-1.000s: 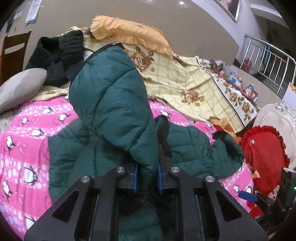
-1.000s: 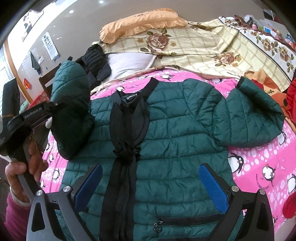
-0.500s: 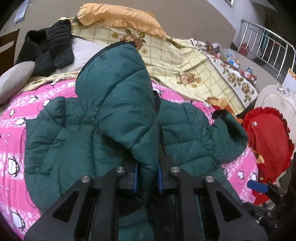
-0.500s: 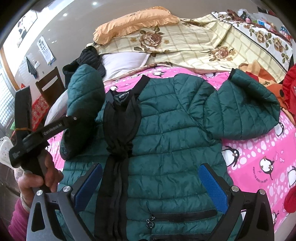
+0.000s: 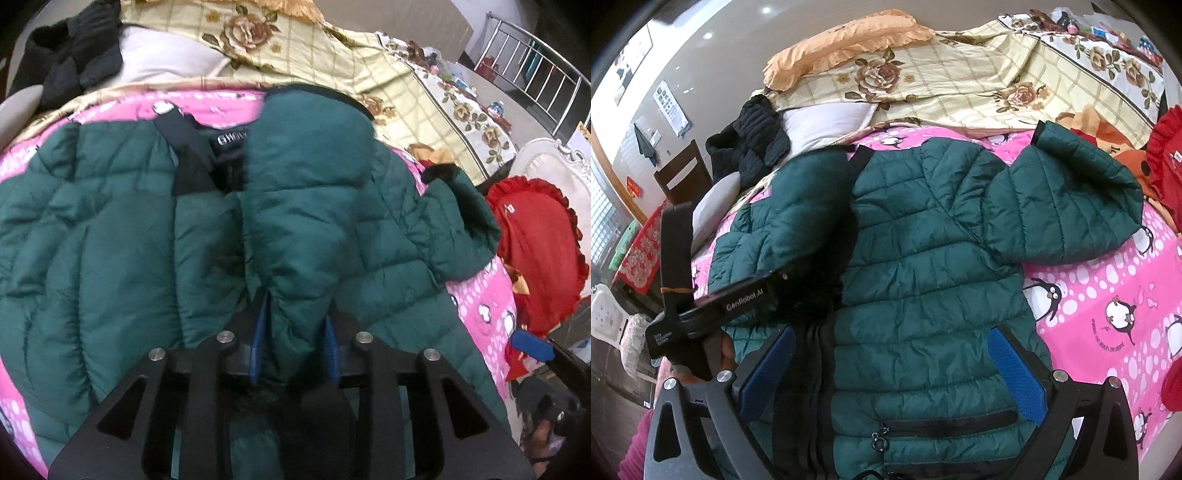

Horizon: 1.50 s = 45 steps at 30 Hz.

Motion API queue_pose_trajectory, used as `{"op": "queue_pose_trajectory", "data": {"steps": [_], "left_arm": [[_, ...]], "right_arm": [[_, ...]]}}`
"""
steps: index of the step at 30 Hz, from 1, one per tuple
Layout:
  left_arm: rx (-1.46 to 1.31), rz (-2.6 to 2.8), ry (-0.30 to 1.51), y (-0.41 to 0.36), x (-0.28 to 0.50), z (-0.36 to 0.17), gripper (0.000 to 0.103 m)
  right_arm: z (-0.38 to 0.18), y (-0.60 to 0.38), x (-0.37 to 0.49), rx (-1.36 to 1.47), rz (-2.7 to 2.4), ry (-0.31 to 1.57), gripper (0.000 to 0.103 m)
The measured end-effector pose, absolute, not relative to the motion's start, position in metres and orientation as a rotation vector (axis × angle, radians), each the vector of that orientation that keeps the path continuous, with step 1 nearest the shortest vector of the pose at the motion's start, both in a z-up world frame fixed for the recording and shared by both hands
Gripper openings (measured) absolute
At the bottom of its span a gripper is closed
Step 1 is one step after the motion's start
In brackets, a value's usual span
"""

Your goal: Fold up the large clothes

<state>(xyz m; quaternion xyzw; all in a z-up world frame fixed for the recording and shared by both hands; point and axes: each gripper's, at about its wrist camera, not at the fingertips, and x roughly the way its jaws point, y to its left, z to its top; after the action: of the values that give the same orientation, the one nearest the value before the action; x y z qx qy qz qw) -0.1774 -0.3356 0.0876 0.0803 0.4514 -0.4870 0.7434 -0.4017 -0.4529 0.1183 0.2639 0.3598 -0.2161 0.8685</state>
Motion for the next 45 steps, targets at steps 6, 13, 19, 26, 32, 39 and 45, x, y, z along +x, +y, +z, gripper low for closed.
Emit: {"op": "queue_pose_trajectory", "data": {"steps": [6, 13, 19, 26, 32, 39, 45], "left_arm": [[0.186, -1.086, 1.013, -0.324, -0.184, 0.090, 0.027], [0.085, -1.172, 1.036, -0.308, -0.181, 0.099, 0.051], [0.080, -1.151, 0.985, -0.292, -0.178, 0.118, 0.051], [0.187, -0.999, 0.881, -0.250, -0.168, 0.126, 0.051], [0.177, -0.876, 0.904, -0.210, -0.144, 0.106, 0.051], [0.154, -0.799, 0.932, -0.185, -0.128, 0.096, 0.051], [0.115, -0.786, 0.945, -0.179, -0.121, 0.095, 0.051]], "right_arm": [[0.117, -0.455, -0.402, 0.565, -0.455, 0.753, 0.103], [0.117, -0.450, -0.396, 0.562, -0.449, 0.757, 0.103], [0.119, -0.445, -0.392, 0.532, -0.442, 0.765, 0.103], [0.114, -0.468, -0.377, 0.545, -0.414, 0.786, 0.103], [0.085, -0.493, -0.348, 0.604, -0.409, 0.869, 0.094], [0.059, -0.496, -0.319, 0.647, -0.324, 0.957, 0.067], [0.055, -0.485, -0.306, 0.577, -0.301, 0.958, 0.025]]}}
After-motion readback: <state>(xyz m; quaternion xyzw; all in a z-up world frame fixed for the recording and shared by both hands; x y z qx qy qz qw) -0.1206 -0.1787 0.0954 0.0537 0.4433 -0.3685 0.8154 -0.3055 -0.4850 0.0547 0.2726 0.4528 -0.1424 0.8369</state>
